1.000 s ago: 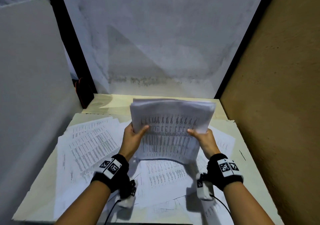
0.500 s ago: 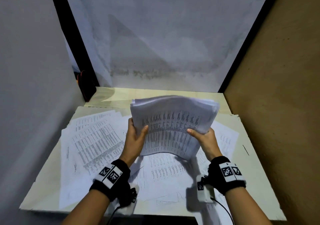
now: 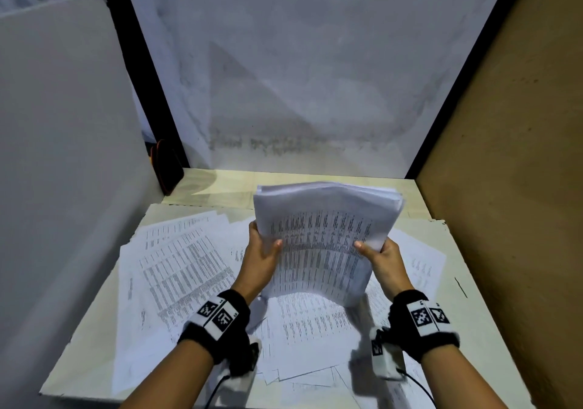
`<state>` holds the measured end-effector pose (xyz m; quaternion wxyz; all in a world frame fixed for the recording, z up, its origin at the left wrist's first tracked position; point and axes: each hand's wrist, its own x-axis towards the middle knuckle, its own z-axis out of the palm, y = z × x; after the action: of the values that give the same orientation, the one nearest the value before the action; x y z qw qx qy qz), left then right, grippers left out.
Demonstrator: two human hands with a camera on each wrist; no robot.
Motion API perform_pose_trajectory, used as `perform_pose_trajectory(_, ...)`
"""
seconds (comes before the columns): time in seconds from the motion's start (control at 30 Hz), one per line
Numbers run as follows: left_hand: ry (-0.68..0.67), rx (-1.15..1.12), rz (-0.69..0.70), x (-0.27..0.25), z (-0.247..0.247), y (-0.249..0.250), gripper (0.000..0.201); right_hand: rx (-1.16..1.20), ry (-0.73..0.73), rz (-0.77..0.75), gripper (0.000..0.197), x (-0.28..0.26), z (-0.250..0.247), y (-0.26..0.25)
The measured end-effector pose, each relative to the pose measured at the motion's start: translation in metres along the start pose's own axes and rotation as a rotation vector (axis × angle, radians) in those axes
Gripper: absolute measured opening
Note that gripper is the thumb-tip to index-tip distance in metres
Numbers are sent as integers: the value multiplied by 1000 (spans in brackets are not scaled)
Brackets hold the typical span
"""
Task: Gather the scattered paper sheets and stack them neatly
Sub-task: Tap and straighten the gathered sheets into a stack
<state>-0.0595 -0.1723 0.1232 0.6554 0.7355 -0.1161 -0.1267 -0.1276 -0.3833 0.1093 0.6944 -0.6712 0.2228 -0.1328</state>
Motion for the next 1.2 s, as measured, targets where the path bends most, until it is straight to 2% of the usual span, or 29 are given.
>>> perform_pose_trajectory(0.17, 107, -63, 65, 2, -6, 7, 26, 54, -9, -88, 20, -5, 0, -18)
perform_pose_trajectory(0.2, 105, -68, 74, 1, -6, 9, 22, 76, -15, -100, 33, -6, -1, -21)
perform_pose_trajectory(0.23, 103, -79, 91, 1, -6, 12, 21, 75, -12, -108, 53, -5, -2, -23)
perform_pose_trajectory(0.27, 105, -100, 107, 1, -6, 15, 26, 73, -10, -108, 70, -4, -2, -25)
perform_pose_trajectory(0.33, 136, -158, 168, 1, -5, 23, 55, 101, -8, -142, 78, -3, 0, -33)
perform_pose_trajectory(0.4, 182, -210, 199, 4, -2, 35, 71, 136, 4, -187, 68, -3, 4, -43)
perform_pose_trajectory(0.47, 228, -264, 204, 6, 3, 50, 51, 167, 25, -245, 43, -4, 7, -54)
perform_pose_trajectory(0.5, 278, -261, 199, 8, 5, 58, 43, 180, 50, -270, 40, -4, 9, -58)
perform_pose_trajectory(0.6, 401, -255, 157, 12, 12, 74, 44, 189, 132, -289, 59, -1, 15, -68)
perform_pose_trajectory(0.63, 432, -268, 120, 14, 15, 78, 40, 195, 161, -289, 56, -1, 17, -69)
perform_pose_trajectory(0.73, 465, -288, 44, 21, 21, 81, 32, 216, 253, -266, 30, 2, 21, -69)
perform_pose_trajectory(0.83, 495, -301, 29, 25, 21, 77, 22, 194, 298, -244, 21, 4, 21, -71)
perform_pose_trajectory(0.97, 495, -331, 31, 25, 21, 79, 13, 210, 302, -238, 18, 4, 19, -75)
perform_pose_trajectory(1.07, 456, -391, 84, 22, 18, 81, 12, 197, 206, -279, 35, 3, 16, -72)
perform_pose_trajectory(1.13, 377, -384, 153, 18, 14, 72, 21, 170, 61, -312, 60, 3, 9, -62)
perform_pose_trajectory(1.17, 314, -354, 180, 16, 10, 62, 32, 128, 3, -277, 69, 2, 6, -56)
perform_pose_trajectory(1.2, 244, -311, 177, 14, 5, 50, 44, 79, -41, -204, 68, 2, 3, -48)
